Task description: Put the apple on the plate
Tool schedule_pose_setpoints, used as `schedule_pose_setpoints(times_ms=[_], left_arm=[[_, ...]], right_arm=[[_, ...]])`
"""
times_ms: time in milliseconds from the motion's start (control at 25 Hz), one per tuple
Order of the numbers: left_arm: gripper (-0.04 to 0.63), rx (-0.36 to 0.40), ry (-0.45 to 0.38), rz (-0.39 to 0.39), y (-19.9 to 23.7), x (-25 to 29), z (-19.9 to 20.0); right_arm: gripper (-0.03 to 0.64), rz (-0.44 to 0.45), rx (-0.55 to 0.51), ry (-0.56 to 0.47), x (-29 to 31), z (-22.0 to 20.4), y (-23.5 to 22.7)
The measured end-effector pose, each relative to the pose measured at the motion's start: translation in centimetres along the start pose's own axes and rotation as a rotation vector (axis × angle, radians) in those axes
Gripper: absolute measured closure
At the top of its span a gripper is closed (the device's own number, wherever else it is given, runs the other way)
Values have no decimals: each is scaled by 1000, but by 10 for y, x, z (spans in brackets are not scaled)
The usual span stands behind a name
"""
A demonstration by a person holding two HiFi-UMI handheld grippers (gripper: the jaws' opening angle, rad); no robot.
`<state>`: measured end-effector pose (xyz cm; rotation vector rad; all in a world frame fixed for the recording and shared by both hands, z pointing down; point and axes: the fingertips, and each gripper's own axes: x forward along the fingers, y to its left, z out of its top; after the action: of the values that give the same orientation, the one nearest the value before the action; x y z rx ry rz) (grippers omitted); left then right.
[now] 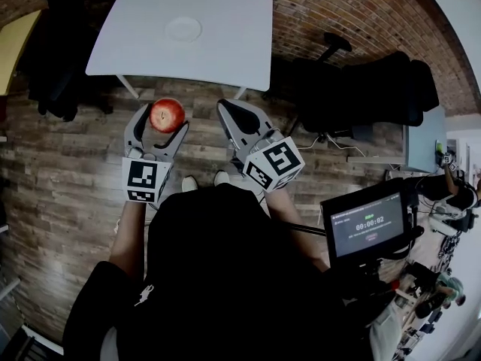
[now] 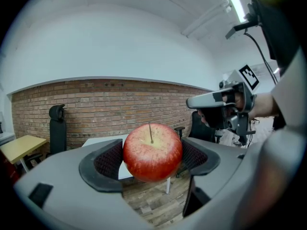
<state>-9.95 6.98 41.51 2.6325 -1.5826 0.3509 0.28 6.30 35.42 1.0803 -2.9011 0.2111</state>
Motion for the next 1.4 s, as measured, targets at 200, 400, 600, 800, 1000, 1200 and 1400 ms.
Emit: schedule_pose_setpoints(times_ms=[200,400,600,800,1000,1200,1400], left_arm=[[209,-5,9,24,22,-13,2],[209,-14,12,47,35,-24,-1],[209,-26,17,62,45,-35,-4],[209,-39,21,80,55,-43,-10],[209,-46,24,94,60,-51,-13],[209,-40,31,102,59,-58,-11],[209,-37,48,113,62,-44,-12]], right_arm=[[614,-12,8,5,10,5,3],[614,-16,8,13,14,5,5],[614,-11,2,25,21,8,11],[614,-2,-10,37,27,7,16],[614,6,-8,41,30,6,21],[613,13,0,37,30,7,25],[614,24,16,35,36,5,10]])
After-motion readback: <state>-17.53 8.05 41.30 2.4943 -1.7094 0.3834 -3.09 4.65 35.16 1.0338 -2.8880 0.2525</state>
